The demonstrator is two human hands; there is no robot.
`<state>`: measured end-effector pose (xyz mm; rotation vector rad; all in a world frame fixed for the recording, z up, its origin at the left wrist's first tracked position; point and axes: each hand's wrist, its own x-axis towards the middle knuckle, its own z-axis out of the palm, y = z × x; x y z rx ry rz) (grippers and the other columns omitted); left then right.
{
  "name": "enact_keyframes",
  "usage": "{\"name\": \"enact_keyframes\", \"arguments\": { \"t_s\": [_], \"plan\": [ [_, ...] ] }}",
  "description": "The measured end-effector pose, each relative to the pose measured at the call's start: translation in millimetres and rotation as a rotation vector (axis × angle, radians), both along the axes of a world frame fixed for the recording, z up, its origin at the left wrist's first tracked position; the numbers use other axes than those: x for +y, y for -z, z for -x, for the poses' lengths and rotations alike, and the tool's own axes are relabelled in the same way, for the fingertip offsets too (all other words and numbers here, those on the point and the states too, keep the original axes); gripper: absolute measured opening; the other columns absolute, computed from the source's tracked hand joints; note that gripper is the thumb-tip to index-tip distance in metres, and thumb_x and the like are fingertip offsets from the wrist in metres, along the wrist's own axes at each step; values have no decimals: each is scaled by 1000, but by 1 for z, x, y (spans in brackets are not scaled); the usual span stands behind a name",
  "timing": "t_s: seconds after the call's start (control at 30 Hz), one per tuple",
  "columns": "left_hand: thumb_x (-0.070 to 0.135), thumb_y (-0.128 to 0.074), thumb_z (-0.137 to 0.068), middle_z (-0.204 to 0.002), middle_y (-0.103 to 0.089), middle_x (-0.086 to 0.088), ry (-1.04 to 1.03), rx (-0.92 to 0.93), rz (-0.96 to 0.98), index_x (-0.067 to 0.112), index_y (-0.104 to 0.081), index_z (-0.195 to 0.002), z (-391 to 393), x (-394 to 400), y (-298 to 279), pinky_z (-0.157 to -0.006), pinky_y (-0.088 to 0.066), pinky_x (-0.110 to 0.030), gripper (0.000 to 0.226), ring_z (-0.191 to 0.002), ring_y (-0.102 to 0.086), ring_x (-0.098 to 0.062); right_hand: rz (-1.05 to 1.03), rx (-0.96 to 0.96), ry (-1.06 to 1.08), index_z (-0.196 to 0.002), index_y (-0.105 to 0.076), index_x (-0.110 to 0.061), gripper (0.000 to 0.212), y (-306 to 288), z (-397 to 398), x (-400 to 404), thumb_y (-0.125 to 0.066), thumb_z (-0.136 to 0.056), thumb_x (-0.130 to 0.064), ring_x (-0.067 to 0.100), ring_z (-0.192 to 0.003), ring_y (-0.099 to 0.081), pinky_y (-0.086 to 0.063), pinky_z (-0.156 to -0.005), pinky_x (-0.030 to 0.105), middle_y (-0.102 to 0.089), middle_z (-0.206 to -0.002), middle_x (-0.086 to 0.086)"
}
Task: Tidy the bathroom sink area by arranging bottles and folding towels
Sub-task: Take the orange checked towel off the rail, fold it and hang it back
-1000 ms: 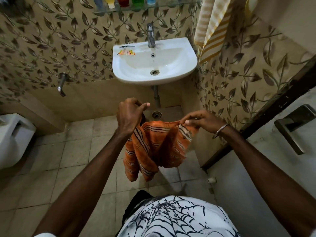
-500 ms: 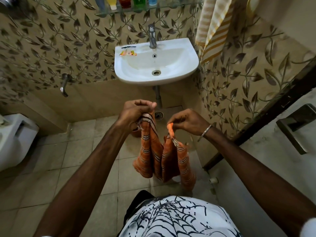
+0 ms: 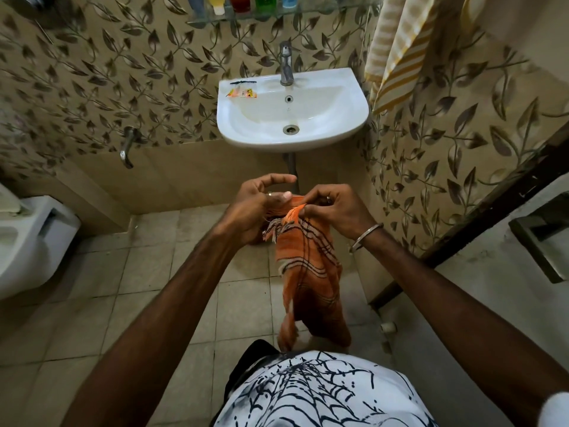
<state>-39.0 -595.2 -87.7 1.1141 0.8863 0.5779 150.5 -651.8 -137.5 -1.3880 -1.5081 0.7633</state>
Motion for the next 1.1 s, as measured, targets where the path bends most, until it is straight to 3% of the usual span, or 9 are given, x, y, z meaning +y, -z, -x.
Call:
{"name": "enact_keyframes", "arguments": {
  "t_s": [0.17,0.4,0.53,0.63,0.7,0.83,0.97,1.03,1.1],
  "plan": [
    [-4,-55,-95,-104,-71,-21,86,-39,6,9,-57,-132,-3,-3,1,-71,-61,-33,39,-85,-71,-23,-26,-89,-6,-81,-75,-16,16,-6,7,-6,-84,-72,-26,13,-76,-72,-59,-72,47,-75,-79,-3],
    [4,-47,-101,-110,-72,-18,96,-112,78,13,-52,-138,-4,-8,2,-76,-60,-31,38,-99,-72,-23,-18,-84,92,-93,-65,-19,32,-6,15,-8,-87,-71,-24,8,-79,-74,-62,-68,43,-75,-88,-3],
    [23,-41,-106,-87,-67,-10,62,-186,154,14,-34,-149,-3,-12,-5,-68,-55,-27,44,-74,-64,-16,-112,-75,77,-105,-75,-16,31,-5,16,-12,-85,-76,-17,2,-87,-72,-61,-76,31,-76,-96,-7],
    [34,-38,-106,-78,-69,-10,59,-244,217,19,-13,-156,0,-16,-6,-56,-54,-25,58,-60,-63,-13,-138,-10,100,-99,-78,-13,23,-4,16,-13,-84,-77,-15,7,-86,-75,-62,-77,37,-78,-94,-3],
    [42,-38,-105,-82,-66,-13,101,-291,269,25,-2,-157,2,-17,-7,-64,-56,-28,65,-69,-63,-17,-171,-4,107,-97,-78,-12,19,-2,16,-13,-81,-80,-20,14,-84,-76,-62,-74,44,-78,-90,1],
    [49,-41,-100,-103,-62,-20,125,-300,274,27,-25,-143,3,-18,-7,-79,-55,-31,50,-84,-62,-21,-212,-20,150,-90,-77,-10,12,2,17,-13,-81,-81,-17,16,-78,-74,-61,-67,45,-76,-83,2],
    [36,-69,-86,-130,-62,-9,46,-4,-119,20,-34,-151,5,-23,3,-90,-58,-37,75,-107,-68,-19,-116,65,215,-83,-75,-12,11,-3,18,-11,-83,-78,-18,12,-78,-72,-61,-72,33,-74,-80,-2],
    [24,-78,-81,-122,-68,-7,27,159,-412,14,-53,-139,5,-27,10,-90,-59,-39,64,-107,-69,-17,-81,66,220,-80,-74,-18,10,-4,19,-9,-83,-78,-20,7,-74,-70,-58,-69,27,-73,-78,-5],
    [17,-78,-82,-107,-75,-6,-22,183,-584,7,-69,-119,4,-30,13,-84,-61,-41,39,-96,-73,-16,-56,77,205,-77,-73,-22,10,-5,20,-7,-83,-78,-20,5,-72,-68,-56,-69,27,-73,-77,-7]
  ]
}}
